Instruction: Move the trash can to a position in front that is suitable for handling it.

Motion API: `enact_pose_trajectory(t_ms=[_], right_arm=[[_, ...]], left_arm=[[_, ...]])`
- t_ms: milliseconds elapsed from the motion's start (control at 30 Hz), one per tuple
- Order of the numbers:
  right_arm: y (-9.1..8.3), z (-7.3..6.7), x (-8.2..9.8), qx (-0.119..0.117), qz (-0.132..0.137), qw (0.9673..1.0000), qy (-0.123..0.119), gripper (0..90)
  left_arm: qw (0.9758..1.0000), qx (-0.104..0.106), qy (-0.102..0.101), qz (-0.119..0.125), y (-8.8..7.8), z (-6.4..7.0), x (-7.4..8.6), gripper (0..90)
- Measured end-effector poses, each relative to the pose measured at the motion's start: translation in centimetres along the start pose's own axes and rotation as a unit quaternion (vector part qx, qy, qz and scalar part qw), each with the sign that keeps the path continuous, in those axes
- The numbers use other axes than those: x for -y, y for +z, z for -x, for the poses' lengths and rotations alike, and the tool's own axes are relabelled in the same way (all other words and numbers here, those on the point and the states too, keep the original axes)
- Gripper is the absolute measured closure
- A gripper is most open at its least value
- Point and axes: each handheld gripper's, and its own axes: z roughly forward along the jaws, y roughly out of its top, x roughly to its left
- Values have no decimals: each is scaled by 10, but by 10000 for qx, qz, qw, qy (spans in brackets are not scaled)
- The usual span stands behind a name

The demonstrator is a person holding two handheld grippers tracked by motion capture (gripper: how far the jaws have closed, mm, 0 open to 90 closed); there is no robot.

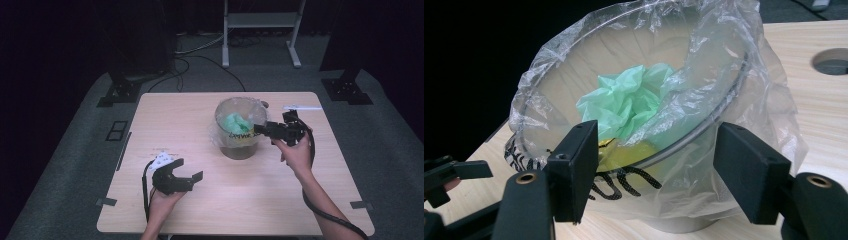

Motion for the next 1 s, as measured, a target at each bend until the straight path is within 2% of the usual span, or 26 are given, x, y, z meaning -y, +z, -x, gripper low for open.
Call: enact_pose_trajectory(t_ms=[400,533,1000], right_arm=[[31,-33,-2,-359,-142,9990,-208,341],[38,-40,0,-516,-154,9983,-199,341],[48,-63,5,-704,-261,9963,-419,341]], left_arm=[[10000,-40,83,0,-1,2,-1,16],[10000,-36,73,36,-2,2,-2,16],[9999,-27,94,74,-3,3,-3,16]])
